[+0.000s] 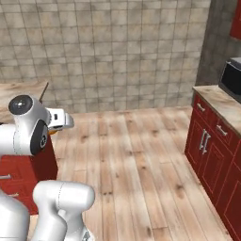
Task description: Pick up the pear and tangerine from the fridge and place one fruit on each plate on the dining counter.
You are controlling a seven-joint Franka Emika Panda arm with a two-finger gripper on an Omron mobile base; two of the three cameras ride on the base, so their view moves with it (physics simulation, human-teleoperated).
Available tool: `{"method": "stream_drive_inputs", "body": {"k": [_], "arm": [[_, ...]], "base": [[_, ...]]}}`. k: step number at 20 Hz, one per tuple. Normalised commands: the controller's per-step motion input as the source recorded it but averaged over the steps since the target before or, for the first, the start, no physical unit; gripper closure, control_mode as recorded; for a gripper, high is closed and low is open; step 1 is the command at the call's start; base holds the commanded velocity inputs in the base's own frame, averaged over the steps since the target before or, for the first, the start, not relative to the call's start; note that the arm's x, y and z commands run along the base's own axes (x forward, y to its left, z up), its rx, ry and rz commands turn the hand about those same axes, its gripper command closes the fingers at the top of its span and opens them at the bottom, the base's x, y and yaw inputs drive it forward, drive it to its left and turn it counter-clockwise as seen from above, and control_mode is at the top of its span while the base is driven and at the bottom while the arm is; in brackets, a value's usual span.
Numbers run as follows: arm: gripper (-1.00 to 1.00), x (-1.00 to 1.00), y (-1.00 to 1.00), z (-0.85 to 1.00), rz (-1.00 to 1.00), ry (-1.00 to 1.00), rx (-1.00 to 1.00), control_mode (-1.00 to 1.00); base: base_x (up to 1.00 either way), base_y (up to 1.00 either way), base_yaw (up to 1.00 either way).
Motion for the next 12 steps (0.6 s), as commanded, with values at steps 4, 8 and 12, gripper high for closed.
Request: {"method": "stream_drive_inputs", "body": {"k": [4, 8, 12], "arm": [[1.0, 0.0, 0.0, 0.0, 0.0, 0.0, 0.0, 1.0], [1.0, 0.0, 0.0, 0.0, 0.0, 0.0, 0.0, 1.0], [1.0, 0.0, 0.0, 0.0, 0.0, 0.0, 0.0, 1.0]], "base": [[0.92, -0.01, 0.07], [0.94, 0.0, 0.08], [0.89, -0.18, 0.02]]}}
